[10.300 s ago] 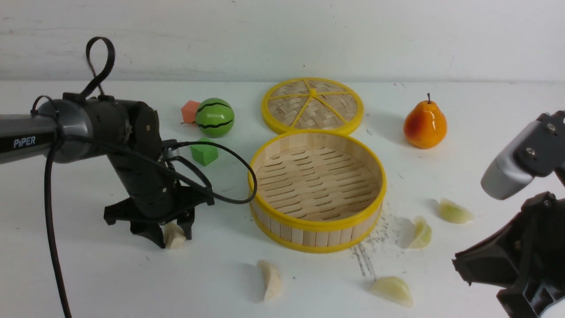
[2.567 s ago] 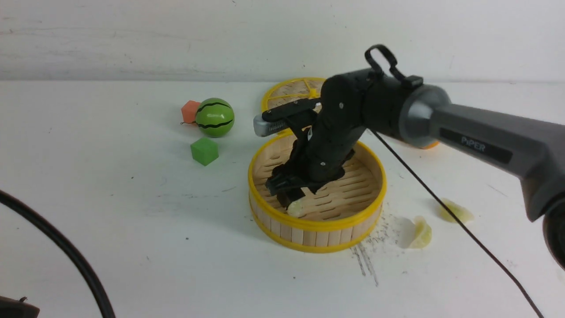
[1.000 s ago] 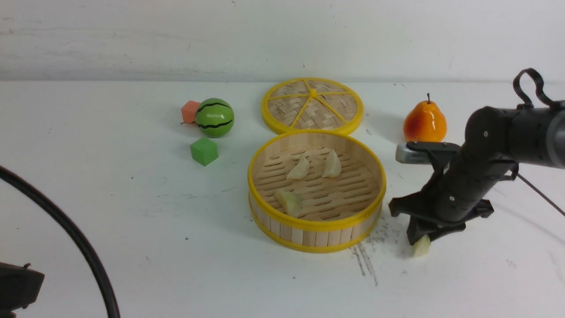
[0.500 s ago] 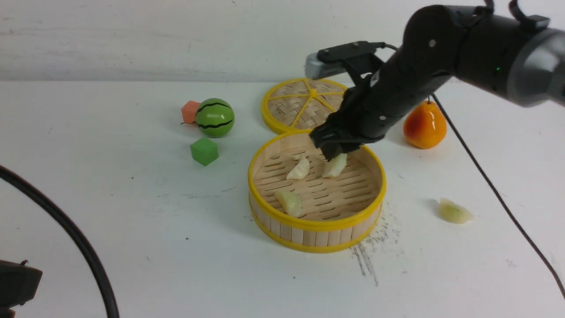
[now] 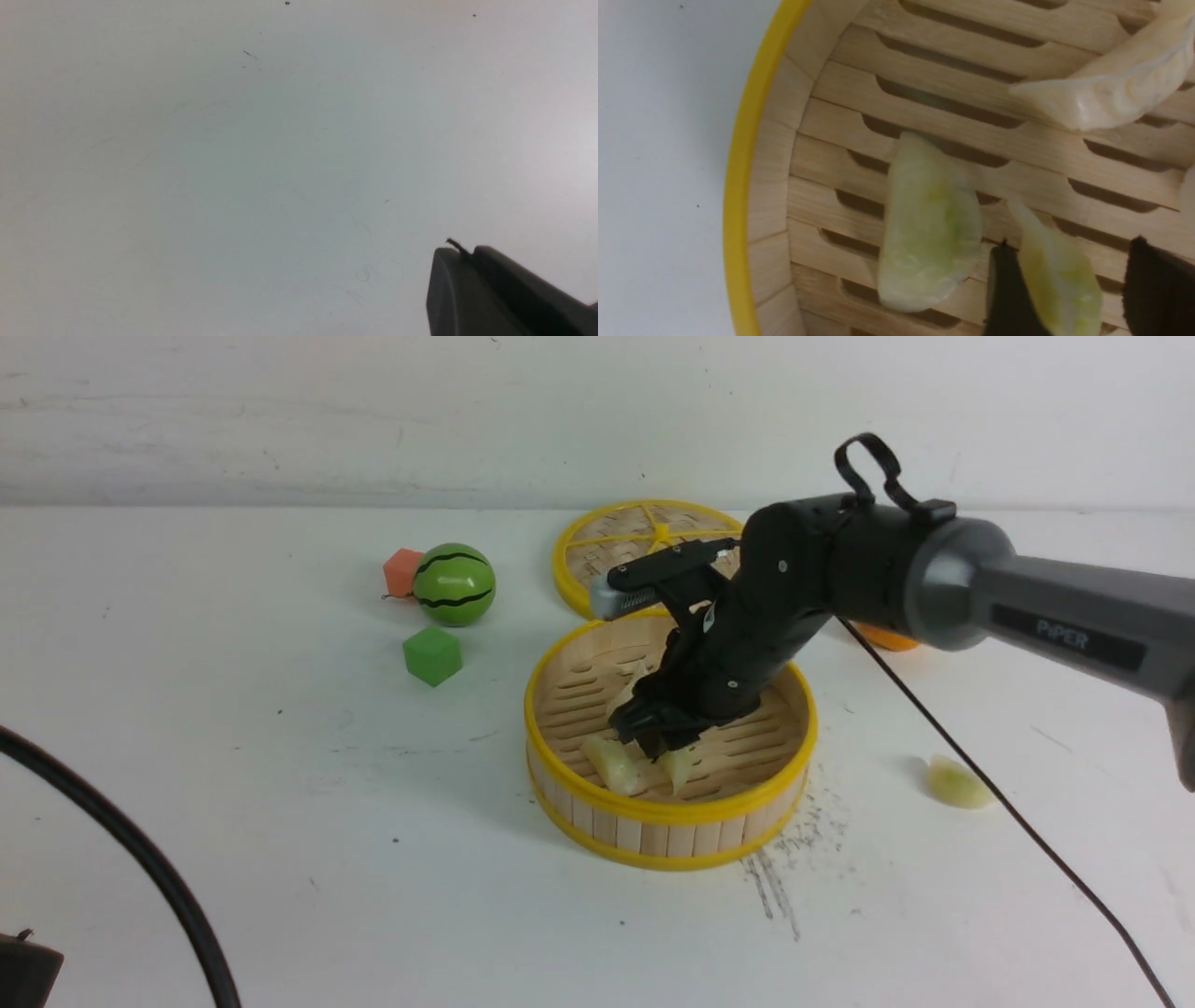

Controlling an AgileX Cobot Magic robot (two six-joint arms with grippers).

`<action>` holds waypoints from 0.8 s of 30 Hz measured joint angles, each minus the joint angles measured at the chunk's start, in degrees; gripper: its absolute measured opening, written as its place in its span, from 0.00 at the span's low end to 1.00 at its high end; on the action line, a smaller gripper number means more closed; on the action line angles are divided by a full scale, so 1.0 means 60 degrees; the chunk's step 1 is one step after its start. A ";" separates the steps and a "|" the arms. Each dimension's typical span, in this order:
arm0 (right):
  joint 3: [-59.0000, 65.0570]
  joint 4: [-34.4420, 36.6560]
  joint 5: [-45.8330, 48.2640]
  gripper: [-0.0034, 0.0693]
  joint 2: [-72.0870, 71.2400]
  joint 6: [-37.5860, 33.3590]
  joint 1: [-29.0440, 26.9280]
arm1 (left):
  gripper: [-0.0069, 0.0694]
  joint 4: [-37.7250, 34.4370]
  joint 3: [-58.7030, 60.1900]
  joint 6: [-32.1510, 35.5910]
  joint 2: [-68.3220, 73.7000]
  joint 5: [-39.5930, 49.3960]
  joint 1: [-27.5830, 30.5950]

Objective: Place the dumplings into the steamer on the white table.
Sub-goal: 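Place the dumpling in the bamboo steamer basket with the right gripper, then reach for and grasp a dumpling lying on the table beside the steamer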

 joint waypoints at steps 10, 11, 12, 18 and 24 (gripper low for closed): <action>-0.0650 -0.0988 0.3381 0.77 -0.1504 0.0355 -0.0789 | 0.14 0.0021 0.0000 0.0000 0.0000 0.0007 0.0000; -0.0638 -0.1122 0.3598 0.77 -0.1638 0.0355 -0.0922 | 0.14 0.0021 0.0000 0.0000 0.0000 0.0007 0.0000; -0.0508 -0.1358 0.3948 0.77 -0.1923 0.0308 -0.1289 | 0.14 0.0021 0.0000 0.0000 0.0000 0.0007 0.0000; 0.1125 -0.1574 0.3746 0.73 -0.2559 -0.0253 -0.3085 | 0.14 0.0021 0.0000 0.0000 0.0000 -0.0035 0.0000; 0.2373 -0.1189 0.2063 0.72 -0.2275 -0.0963 -0.3727 | 0.14 0.0030 0.0000 0.0000 0.0000 -0.0347 0.0000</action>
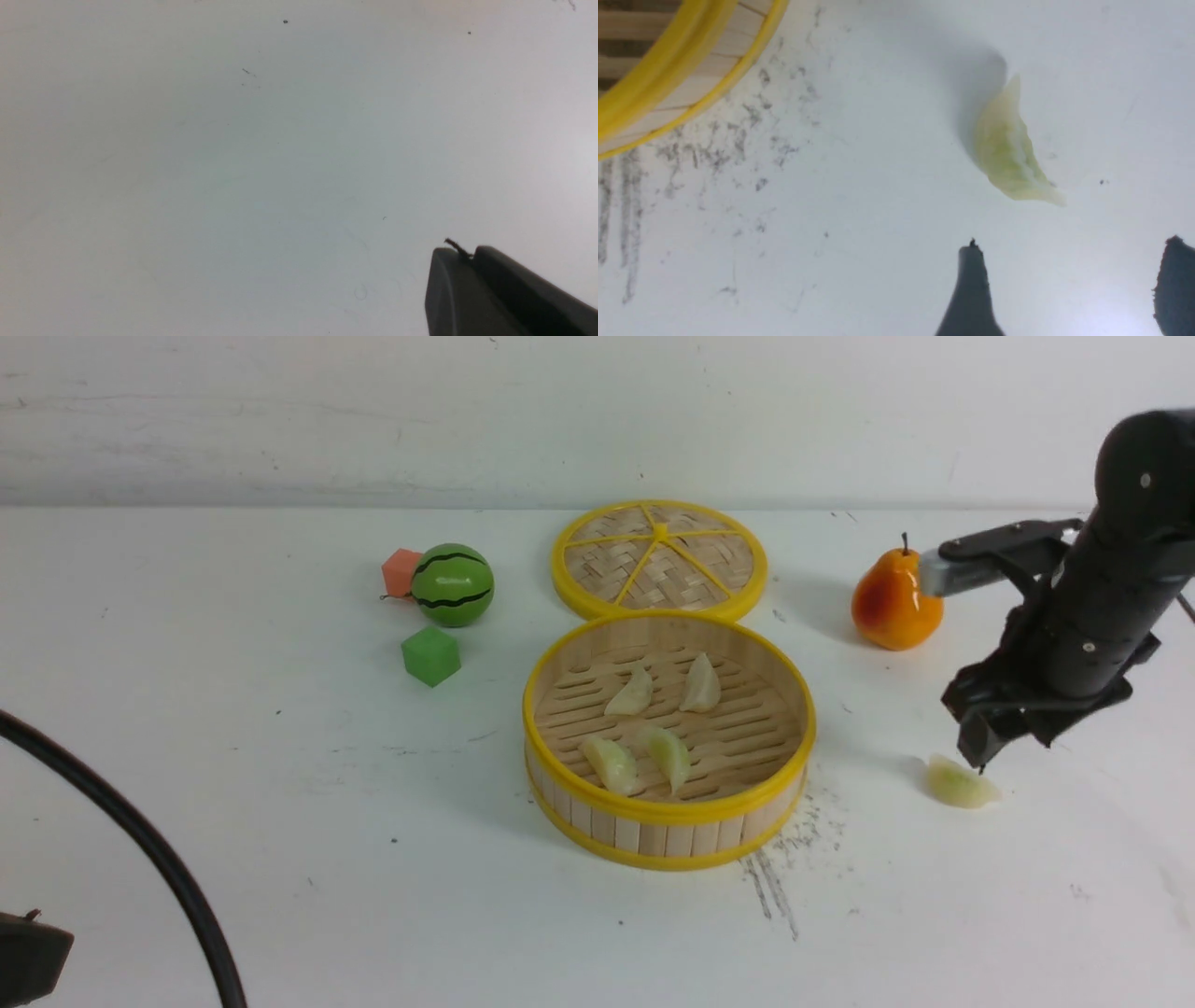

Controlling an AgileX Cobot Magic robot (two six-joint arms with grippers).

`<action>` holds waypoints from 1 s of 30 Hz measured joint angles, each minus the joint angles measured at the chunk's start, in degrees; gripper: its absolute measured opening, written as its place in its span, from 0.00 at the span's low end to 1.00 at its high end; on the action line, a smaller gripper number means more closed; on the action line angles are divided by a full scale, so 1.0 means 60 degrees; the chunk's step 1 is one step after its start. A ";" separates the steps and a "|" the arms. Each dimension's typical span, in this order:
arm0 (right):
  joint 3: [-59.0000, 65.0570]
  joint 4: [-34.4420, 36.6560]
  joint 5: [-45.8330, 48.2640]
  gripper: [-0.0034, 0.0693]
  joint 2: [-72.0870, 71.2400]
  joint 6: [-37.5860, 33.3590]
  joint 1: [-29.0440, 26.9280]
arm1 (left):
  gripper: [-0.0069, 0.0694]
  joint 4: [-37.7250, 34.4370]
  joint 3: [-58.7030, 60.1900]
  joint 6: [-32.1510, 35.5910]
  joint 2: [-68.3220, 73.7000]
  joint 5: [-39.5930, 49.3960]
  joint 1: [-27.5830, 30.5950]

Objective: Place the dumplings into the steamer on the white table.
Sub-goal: 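Reach for and grasp a dumpling lying on the table beside the steamer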

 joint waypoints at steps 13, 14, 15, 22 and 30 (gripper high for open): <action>0.0097 -0.0132 -0.1405 0.68 0.1149 -0.1737 0.0118 | 0.15 0.0028 0.0000 0.0000 0.0000 -0.0040 0.0000; 0.0097 -0.0202 -0.1363 0.66 0.1199 -0.1755 0.0118 | 0.16 0.0028 0.0000 0.0000 0.0000 -0.0040 0.0000; 0.0097 -0.0252 -0.1323 0.61 0.1248 -0.1764 0.0118 | 0.16 0.0028 0.0000 0.0000 0.0000 -0.0040 0.0000; 0.0017 -0.0085 -0.0640 0.21 0.1118 -0.1804 0.0134 | 0.17 0.0061 0.0000 0.0000 0.0000 -0.0040 0.0000; -0.1081 0.0428 0.0157 0.03 0.0236 -0.1805 0.1372 | 0.18 0.0276 0.0000 0.0000 0.0000 -0.0040 0.0000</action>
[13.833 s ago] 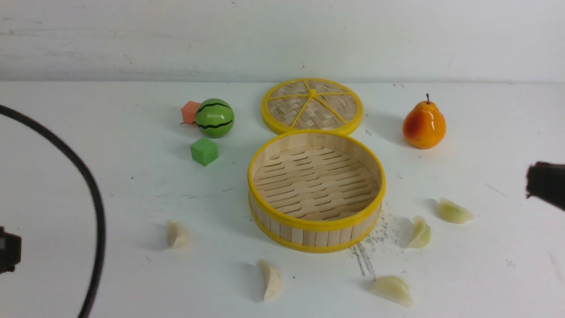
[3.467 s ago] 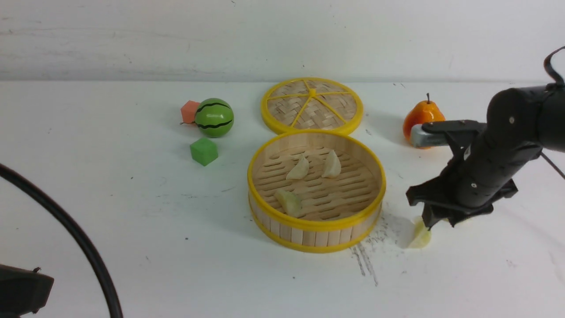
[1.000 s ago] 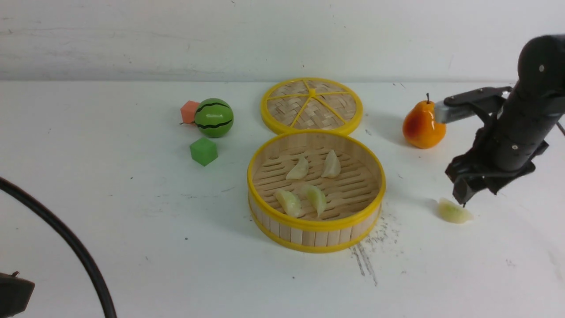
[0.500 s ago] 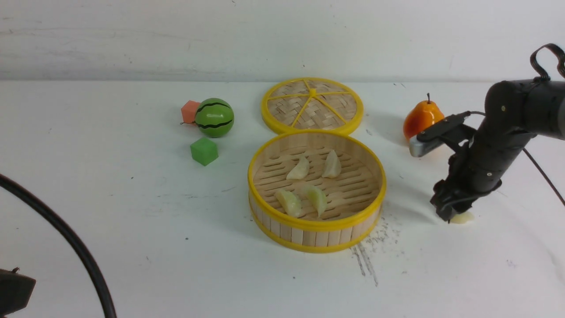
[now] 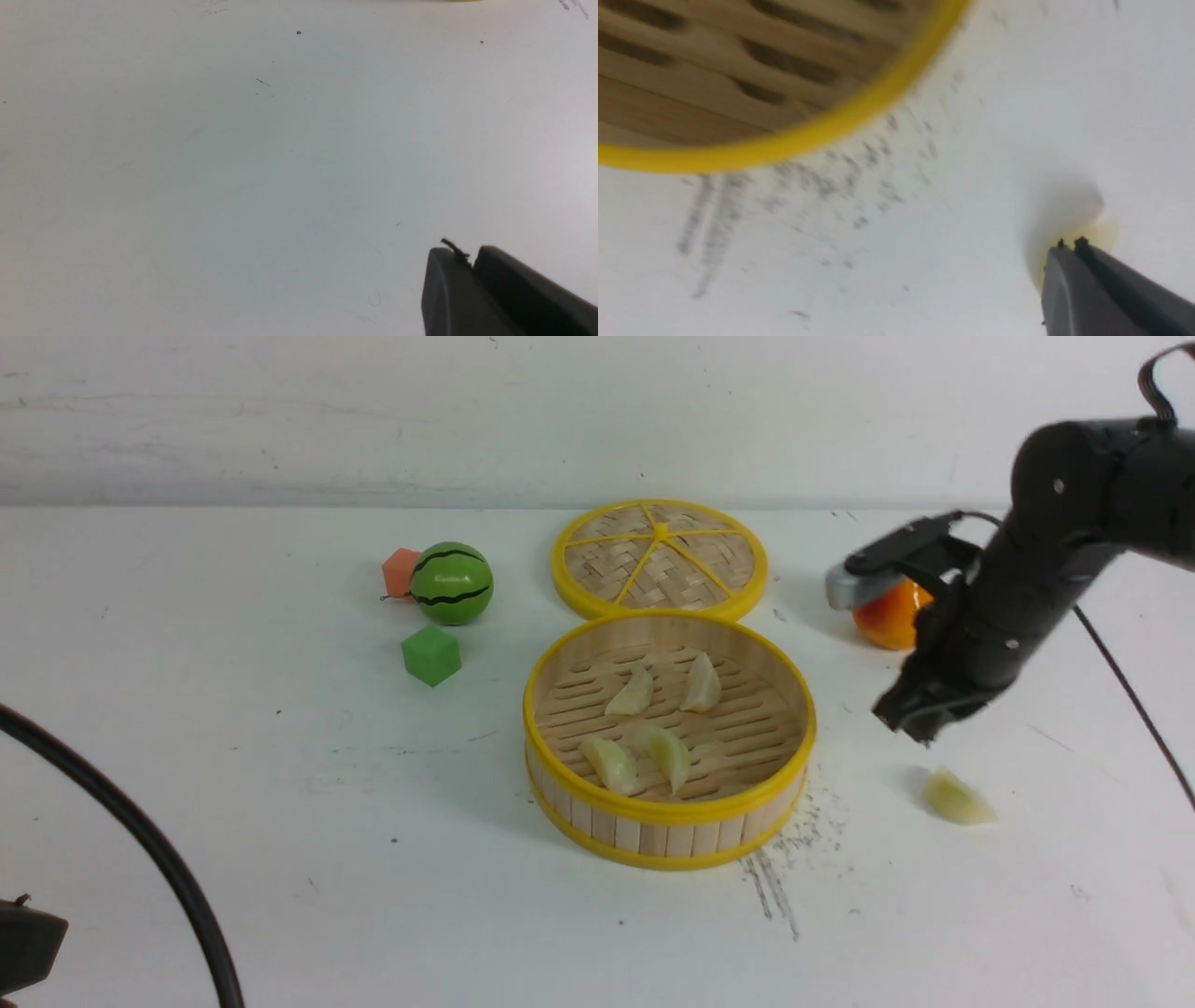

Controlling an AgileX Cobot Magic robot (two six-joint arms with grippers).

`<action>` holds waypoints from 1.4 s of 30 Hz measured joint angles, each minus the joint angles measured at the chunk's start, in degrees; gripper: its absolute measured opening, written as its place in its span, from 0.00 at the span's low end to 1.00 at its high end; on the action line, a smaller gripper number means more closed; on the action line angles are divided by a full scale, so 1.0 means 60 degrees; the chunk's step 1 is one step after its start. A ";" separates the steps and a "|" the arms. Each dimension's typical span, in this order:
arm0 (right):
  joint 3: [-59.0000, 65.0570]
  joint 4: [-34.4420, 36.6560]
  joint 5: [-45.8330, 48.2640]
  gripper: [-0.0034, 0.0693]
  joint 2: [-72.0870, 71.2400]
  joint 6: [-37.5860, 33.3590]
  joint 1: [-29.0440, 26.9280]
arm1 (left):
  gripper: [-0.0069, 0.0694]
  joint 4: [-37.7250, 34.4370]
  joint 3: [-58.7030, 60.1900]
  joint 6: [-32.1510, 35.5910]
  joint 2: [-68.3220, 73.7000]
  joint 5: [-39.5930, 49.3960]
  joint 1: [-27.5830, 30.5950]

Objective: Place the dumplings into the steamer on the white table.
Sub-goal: 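Reach for and grasp a dumpling lying on the table beside the steamer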

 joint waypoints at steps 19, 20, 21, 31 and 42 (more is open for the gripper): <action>0.1461 0.0383 0.0227 0.04 -0.0336 -0.0100 -0.1409 | 0.20 0.0098 0.0000 0.0000 0.0000 0.0430 0.0000; 0.1637 0.0591 0.0019 0.04 -0.0326 -0.0595 -0.1474 | 0.20 0.0109 0.0000 0.0000 0.0000 0.0363 0.0000; 0.1669 0.0667 -0.0085 0.05 -0.0289 -0.0846 -0.1474 | 0.20 0.0117 0.0000 0.0000 0.0000 0.0297 0.0000; 0.1703 0.0768 -0.1405 0.44 0.0263 -0.1629 -0.1474 | 0.21 0.0133 0.0000 0.0000 0.0000 -0.0104 0.0000; 0.1703 0.0645 -0.1518 0.60 0.1026 -0.1609 -0.1474 | 0.21 0.0137 0.0000 0.0000 0.0000 -0.0071 0.0000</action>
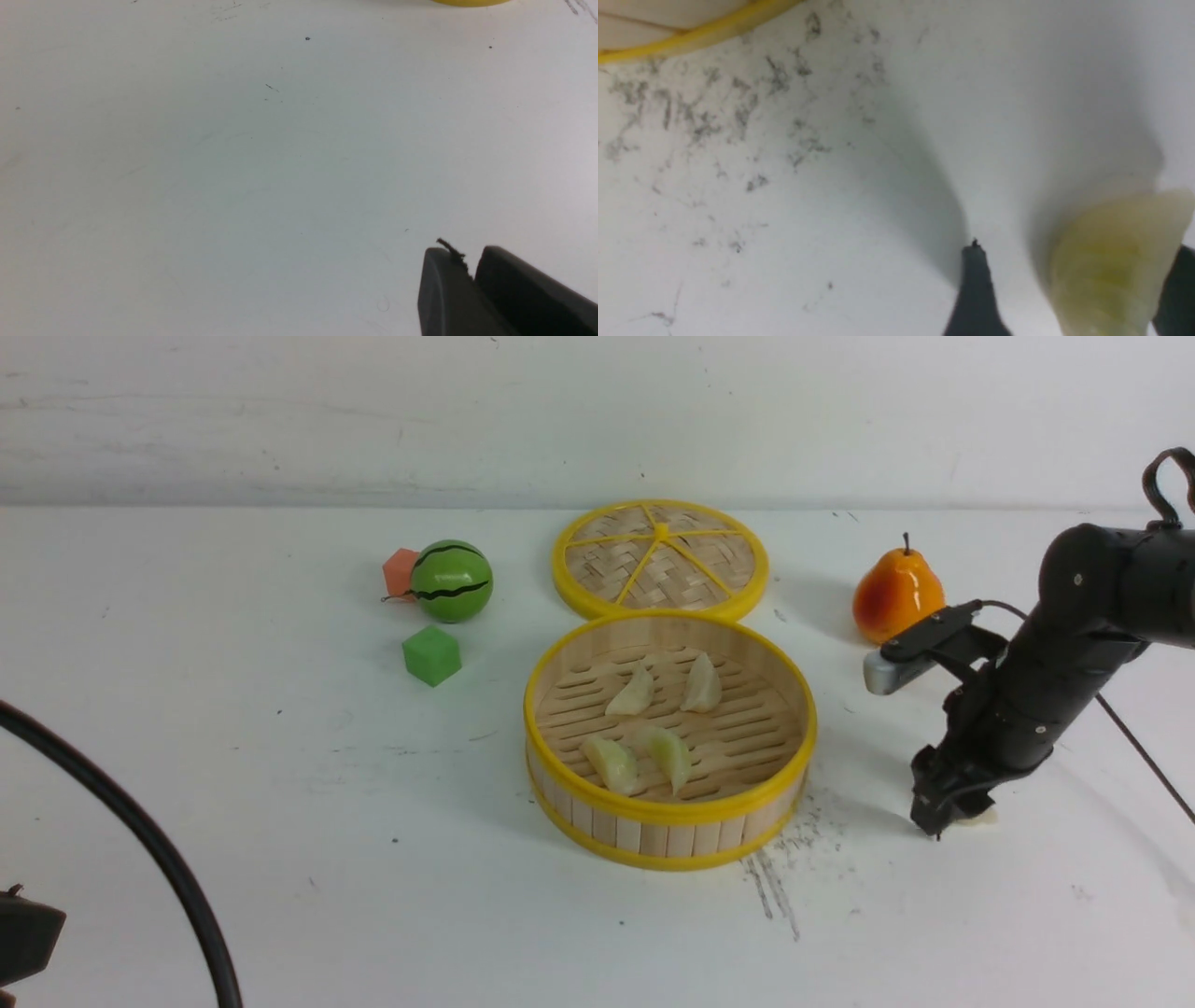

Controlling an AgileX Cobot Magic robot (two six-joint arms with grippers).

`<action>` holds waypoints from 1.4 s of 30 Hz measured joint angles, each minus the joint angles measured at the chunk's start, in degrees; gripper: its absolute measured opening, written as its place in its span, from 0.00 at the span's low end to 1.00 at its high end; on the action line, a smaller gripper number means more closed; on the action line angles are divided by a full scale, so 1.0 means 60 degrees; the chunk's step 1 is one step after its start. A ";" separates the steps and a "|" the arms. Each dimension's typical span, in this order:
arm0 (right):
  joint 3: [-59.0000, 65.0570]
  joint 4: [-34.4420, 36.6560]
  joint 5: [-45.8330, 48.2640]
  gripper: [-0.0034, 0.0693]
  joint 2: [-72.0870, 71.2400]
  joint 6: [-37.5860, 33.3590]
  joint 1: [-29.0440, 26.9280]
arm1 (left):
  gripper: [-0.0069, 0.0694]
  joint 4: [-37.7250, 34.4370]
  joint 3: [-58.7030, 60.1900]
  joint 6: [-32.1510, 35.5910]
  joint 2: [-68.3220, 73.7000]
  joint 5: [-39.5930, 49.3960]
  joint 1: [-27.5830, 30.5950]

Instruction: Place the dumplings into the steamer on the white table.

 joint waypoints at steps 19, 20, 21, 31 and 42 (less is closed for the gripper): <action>-0.3054 0.0779 0.0820 0.33 -0.0517 0.1375 0.2756 | 0.23 0.0011 0.0000 0.0429 0.0000 0.0008 0.0000; -0.3063 0.0779 0.0594 0.33 -0.0350 0.1475 0.2903 | 0.23 0.0011 0.0000 0.0429 0.0000 0.0042 0.0000; -0.3063 0.0779 0.0437 0.33 -0.0184 0.1609 0.3006 | 0.23 0.0011 0.0000 0.0429 -0.0009 0.0123 0.0000; -0.3063 0.0416 0.0138 0.45 0.0934 0.2652 0.3097 | 0.24 0.0059 0.1271 0.0070 -0.1925 0.0643 0.0000; -0.3944 0.0333 0.1859 0.41 -0.0263 0.2735 0.3097 | 0.25 0.0975 0.2157 -0.1021 -0.5019 -0.0264 0.0000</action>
